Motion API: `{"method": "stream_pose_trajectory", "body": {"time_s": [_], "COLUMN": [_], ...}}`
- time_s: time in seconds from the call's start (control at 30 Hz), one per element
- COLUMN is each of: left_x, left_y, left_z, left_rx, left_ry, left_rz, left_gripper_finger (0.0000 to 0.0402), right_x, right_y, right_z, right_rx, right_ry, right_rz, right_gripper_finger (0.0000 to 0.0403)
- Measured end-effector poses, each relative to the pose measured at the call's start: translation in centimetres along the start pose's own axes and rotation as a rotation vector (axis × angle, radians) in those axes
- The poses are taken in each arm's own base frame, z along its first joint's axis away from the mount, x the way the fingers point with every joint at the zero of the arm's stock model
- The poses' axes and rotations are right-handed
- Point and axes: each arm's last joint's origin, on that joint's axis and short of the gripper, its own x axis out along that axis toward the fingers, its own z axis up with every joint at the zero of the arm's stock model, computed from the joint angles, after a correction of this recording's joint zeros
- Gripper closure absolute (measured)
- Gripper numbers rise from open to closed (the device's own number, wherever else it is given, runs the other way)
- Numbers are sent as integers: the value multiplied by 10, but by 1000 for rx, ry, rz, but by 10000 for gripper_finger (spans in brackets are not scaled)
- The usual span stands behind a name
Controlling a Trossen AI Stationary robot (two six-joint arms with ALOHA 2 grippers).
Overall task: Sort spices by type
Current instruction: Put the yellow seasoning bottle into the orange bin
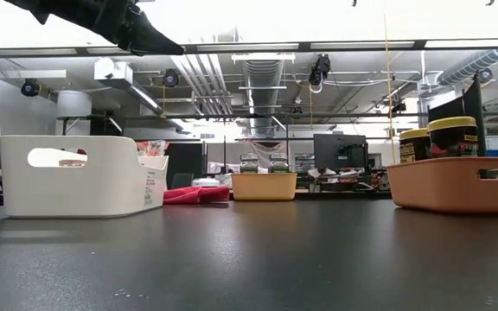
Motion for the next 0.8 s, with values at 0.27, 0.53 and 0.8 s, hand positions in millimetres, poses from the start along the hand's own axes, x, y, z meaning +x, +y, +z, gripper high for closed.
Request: {"method": "stream_pose_trajectory", "body": {"time_s": [0.27, 0.53, 0.8], "left_x": [0, 0, 0], "left_y": [0, 0, 0], "left_z": [0, 0, 0], "left_rx": [6, 8, 9], "left_ry": [0, 0, 0], "left_rz": [0, 0, 0], "left_gripper_finger": [402, 402, 402], "right_x": [10, 3, -46], "right_y": [3, 2, 11], "right_z": [-4, -3, 11], "right_rx": [42, 49, 46], "right_ry": [7, 11, -81], "right_rz": [-62, -78, -135], "right_gripper_finger": [186, 186, 186]}}
